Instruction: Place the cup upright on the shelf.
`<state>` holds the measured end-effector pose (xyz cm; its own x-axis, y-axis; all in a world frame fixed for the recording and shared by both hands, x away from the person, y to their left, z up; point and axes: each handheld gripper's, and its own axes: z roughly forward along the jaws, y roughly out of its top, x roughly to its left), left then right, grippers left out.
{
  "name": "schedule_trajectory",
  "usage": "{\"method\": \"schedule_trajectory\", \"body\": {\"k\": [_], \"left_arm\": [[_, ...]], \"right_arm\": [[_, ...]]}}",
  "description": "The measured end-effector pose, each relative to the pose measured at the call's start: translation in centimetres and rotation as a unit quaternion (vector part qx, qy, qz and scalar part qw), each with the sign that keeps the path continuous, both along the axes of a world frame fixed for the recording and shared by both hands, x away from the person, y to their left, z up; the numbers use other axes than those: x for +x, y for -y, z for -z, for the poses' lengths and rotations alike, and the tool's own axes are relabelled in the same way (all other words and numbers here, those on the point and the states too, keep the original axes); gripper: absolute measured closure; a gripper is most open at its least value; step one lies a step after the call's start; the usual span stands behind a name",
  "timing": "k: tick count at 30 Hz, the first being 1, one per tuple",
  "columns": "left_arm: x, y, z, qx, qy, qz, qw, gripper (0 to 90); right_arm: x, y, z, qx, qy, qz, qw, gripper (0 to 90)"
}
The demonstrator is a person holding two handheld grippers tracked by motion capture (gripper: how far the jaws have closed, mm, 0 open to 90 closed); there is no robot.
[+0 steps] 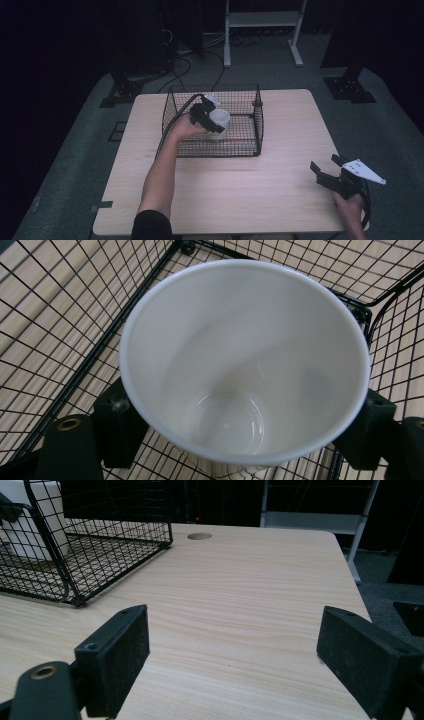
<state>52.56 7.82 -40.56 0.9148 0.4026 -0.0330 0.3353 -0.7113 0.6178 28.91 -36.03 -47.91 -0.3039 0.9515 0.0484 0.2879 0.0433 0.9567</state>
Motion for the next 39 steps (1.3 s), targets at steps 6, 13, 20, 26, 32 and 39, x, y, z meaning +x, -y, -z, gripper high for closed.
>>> {"method": "schedule_trajectory", "body": {"k": [6,13,20,26,32,39], "left_arm": [[-0.1,-0.1,0.0,0.002,-0.002,-0.001,1.0000,21.2],[-0.6,-0.6,0.2,0.002,0.015,-0.003,0.9999,21.1],[-0.7,-0.8,0.2,0.005,0.012,-0.005,0.9999,20.9],[-0.8,-0.7,0.2,0.009,0.014,-0.002,0.9999,20.6],[-0.8,-0.7,0.2,0.013,0.014,0.000,0.9998,19.0],[-1.0,-0.8,-0.3,-0.002,0.023,-0.006,0.9997,12.9]], "right_arm": [[0.0,0.0,0.0,0.000,0.001,0.000,1.0000,12.8],[0.0,0.0,0.0,-0.001,0.001,-0.001,1.0000,12.8],[0.0,0.0,0.0,0.000,0.002,-0.001,1.0000,12.9],[0.0,0.0,0.0,0.002,0.001,-0.001,1.0000,12.8],[0.0,0.0,0.0,0.002,0.001,0.000,1.0000,12.8],[0.0,0.0,0.0,0.000,0.001,-0.001,1.0000,12.8]]}}
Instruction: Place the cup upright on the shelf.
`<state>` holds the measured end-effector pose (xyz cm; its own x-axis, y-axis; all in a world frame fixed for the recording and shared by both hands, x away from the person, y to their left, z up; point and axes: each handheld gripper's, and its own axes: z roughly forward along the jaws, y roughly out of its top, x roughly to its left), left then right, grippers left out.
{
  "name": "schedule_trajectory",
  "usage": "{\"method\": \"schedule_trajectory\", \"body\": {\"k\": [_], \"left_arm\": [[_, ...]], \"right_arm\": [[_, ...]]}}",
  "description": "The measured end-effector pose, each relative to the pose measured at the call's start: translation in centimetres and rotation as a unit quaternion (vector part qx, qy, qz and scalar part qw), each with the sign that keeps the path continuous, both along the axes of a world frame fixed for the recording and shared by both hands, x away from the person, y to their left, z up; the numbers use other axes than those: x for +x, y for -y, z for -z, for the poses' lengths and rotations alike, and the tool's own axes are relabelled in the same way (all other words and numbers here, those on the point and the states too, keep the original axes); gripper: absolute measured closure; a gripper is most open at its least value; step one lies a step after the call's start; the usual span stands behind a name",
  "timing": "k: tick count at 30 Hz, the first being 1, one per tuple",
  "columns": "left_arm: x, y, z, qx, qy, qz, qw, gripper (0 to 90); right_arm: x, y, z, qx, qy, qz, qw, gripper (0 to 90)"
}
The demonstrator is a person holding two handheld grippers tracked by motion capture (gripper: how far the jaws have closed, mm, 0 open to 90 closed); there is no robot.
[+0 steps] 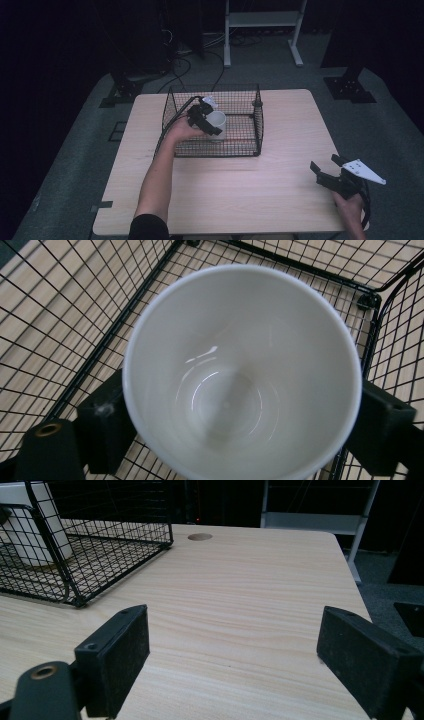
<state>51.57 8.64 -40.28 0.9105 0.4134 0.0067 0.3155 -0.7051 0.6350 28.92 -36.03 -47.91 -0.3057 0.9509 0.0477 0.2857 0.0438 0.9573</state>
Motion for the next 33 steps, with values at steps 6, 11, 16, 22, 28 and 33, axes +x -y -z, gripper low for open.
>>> {"method": "schedule_trajectory", "body": {"k": [6,11,16,22,28,33], "left_arm": [[0.0,-0.2,-0.4,-0.007,0.005,-0.005,1.0000,8.5],[-0.3,-0.4,-0.9,-0.008,0.010,-0.011,0.9999,7.3],[-0.7,-0.4,-1.7,-0.015,0.020,-0.015,0.9996,7.3],[-1.2,-0.7,-2.5,-0.018,0.029,-0.016,0.9993,7.3],[-1.8,-1.2,-3.6,-0.028,0.039,-0.018,0.9987,7.4],[-2.4,-1.4,-4.3,-0.031,0.044,-0.015,0.9984,7.4]], "right_arm": [[0.0,0.0,0.0,0.001,0.000,0.001,1.0000,12.8],[0.0,0.0,0.0,0.000,-0.001,0.001,1.0000,12.8],[0.0,0.0,0.0,0.002,0.000,0.000,1.0000,12.8],[0.0,0.0,0.0,0.004,-0.001,0.000,1.0000,12.8],[0.0,0.1,0.0,0.004,-0.001,0.000,1.0000,12.8],[0.0,0.1,0.0,0.004,-0.001,0.000,1.0000,12.8]]}}
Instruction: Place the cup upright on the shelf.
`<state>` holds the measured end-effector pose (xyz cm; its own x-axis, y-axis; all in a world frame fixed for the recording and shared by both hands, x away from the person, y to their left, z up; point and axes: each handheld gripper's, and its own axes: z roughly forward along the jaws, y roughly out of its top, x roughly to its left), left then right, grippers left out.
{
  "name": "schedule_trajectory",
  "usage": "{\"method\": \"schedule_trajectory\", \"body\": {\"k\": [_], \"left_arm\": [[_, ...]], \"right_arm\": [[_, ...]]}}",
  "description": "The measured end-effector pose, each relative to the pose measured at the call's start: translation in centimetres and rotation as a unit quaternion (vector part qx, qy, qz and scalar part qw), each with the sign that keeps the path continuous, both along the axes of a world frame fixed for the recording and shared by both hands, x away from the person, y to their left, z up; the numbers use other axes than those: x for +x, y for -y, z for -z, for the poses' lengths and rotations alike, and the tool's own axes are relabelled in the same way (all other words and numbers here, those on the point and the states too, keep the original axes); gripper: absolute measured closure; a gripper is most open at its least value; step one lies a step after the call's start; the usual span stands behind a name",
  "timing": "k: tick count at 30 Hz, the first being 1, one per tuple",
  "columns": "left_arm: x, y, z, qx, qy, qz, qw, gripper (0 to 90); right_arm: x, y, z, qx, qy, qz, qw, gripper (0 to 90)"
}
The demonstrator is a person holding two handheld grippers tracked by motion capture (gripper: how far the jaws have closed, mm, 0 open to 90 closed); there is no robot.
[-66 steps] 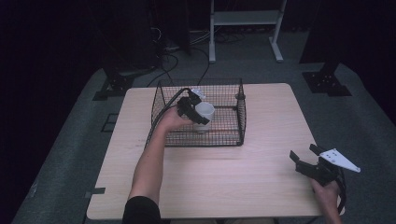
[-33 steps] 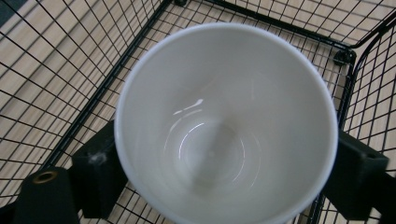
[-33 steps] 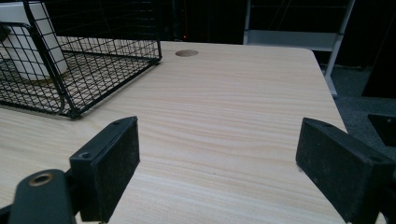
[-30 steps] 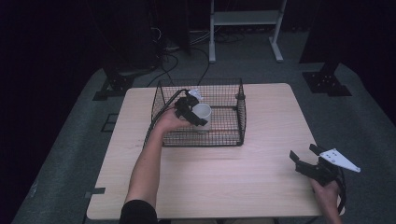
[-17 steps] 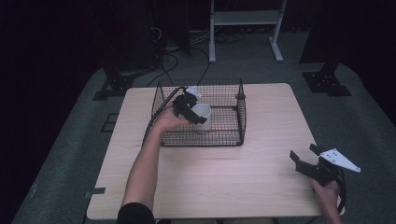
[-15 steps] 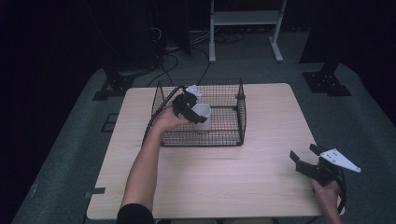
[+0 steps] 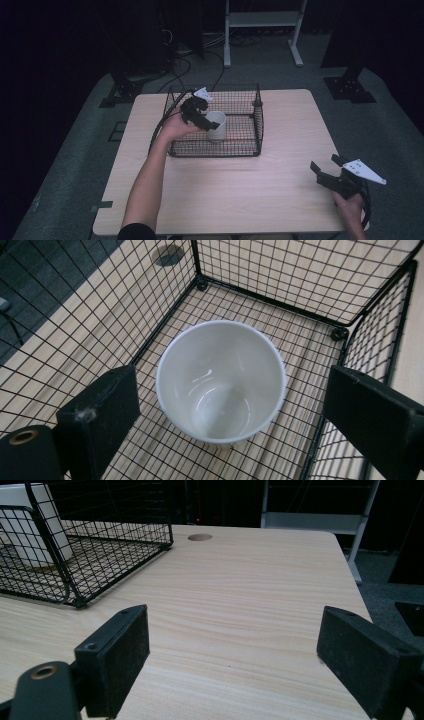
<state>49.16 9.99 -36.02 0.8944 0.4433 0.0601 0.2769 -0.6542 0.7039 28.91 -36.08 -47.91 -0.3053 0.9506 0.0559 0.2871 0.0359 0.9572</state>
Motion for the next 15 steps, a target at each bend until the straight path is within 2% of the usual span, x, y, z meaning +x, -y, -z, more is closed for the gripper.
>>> {"method": "schedule_trajectory", "body": {"k": [9,12,15], "left_arm": [[-1.5,0.0,-1.1,0.003,0.011,0.007,0.9999,7.3],[-2.1,-0.1,-1.2,0.009,0.022,0.009,0.9997,7.4],[-2.5,-0.4,-1.3,0.003,0.020,0.006,0.9998,7.4]], "right_arm": [[0.0,0.0,0.0,0.000,0.000,0.000,1.0000,12.8],[0.0,0.0,0.0,0.000,0.000,0.000,1.0000,12.8],[0.0,0.0,0.0,0.000,0.000,0.000,1.0000,12.8]]}}
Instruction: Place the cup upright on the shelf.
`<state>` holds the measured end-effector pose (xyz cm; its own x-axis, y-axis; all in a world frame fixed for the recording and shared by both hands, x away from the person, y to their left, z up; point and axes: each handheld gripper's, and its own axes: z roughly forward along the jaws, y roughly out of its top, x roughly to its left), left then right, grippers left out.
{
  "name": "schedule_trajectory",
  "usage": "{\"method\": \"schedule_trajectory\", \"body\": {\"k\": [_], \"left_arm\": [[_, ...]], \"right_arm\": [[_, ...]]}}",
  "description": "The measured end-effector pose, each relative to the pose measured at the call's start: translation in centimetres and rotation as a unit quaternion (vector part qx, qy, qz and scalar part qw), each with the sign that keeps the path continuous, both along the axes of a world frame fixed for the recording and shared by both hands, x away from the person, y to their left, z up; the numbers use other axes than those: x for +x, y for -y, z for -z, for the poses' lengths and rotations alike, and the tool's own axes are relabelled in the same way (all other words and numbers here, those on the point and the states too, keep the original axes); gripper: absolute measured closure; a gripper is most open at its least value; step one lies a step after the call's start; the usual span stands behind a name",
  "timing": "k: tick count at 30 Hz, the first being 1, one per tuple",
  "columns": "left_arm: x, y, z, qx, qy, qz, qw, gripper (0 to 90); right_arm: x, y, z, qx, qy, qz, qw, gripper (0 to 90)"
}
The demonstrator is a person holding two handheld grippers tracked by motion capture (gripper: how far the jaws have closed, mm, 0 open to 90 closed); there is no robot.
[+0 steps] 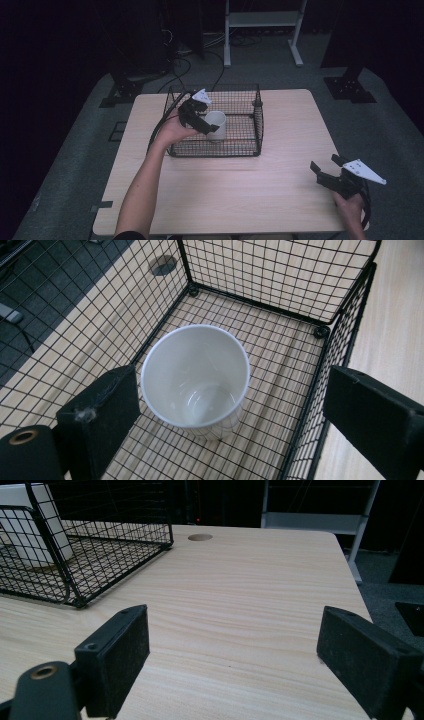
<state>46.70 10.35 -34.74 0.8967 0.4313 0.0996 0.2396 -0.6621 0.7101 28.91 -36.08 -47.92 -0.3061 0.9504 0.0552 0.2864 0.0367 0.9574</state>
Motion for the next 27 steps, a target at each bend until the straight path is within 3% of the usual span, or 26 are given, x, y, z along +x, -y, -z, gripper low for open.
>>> {"method": "schedule_trajectory", "body": {"k": [12,27], "left_arm": [[-1.7,-0.8,-0.4,-0.013,0.009,-0.005,0.9999,7.4],[-4.4,-1.0,-0.9,-0.021,0.029,0.008,0.9993,7.3]], "right_arm": [[0.0,0.0,0.0,0.002,-0.001,0.000,1.0000,12.8],[0.0,0.0,0.0,-0.002,-0.001,-0.001,1.0000,12.8]]}}
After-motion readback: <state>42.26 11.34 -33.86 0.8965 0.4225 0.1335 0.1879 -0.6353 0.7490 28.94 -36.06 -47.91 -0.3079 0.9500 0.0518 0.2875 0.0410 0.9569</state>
